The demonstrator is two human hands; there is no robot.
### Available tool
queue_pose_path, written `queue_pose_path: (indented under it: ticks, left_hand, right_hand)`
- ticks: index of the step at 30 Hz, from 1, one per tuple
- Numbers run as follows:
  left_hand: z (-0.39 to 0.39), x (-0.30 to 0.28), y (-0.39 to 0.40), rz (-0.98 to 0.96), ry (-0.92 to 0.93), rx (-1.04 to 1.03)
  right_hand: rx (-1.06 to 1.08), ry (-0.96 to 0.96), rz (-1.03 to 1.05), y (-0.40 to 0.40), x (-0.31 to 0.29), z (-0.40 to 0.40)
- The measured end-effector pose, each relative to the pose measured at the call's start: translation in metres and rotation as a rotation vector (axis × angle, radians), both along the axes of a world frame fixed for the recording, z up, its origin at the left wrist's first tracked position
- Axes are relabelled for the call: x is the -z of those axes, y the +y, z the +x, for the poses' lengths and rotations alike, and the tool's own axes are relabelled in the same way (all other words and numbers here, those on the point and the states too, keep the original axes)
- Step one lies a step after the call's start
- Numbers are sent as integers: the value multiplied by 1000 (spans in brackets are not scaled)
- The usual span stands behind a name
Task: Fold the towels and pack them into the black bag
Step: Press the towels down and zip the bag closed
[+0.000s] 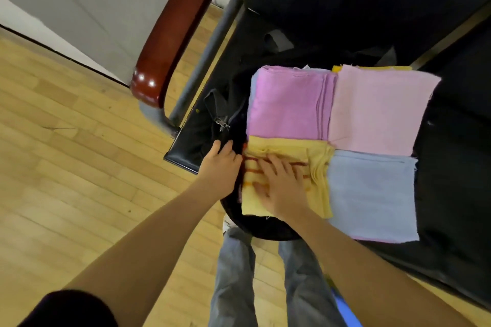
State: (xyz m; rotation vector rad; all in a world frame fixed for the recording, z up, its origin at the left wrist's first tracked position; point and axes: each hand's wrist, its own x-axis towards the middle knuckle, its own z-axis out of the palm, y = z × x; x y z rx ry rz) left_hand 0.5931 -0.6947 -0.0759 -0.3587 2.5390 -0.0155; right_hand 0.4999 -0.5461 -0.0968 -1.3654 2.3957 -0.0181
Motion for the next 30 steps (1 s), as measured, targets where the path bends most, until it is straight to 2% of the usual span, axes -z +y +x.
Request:
queue_pose_path:
  ticks: [3,5,11,16,19,22,24,26,30]
  left_hand:
    - [4,-1,2,-86,-131,114]
    - [5,-4,5,-75,-107,140]
    - [9,-18,-8,189,-39,138]
    - [24,-35,-10,398,164,136]
    - [30,-46,-5,421,307,152]
    - [30,-60,0,427,434,66]
    - [29,-70,7,440,372,2]
    - [26,-76,13,325,236,17]
    - [16,-75,31,207,20,63]
  right_hand:
    - [-35,-57,123,1,-2,6]
    - [-14,-130,204,0,-2,6]
    - [18,-146,256,0,2,10]
    - [36,-147,244,-3,2,11]
    - [69,-216,239,-4,-1,7]
    - [99,-257,221,-1,-6,-2]
    - [105,-260,221,2,-11,-4]
    - [132,-256,214,2,-16,1]
    - [202,-193,35,15,-27,12]
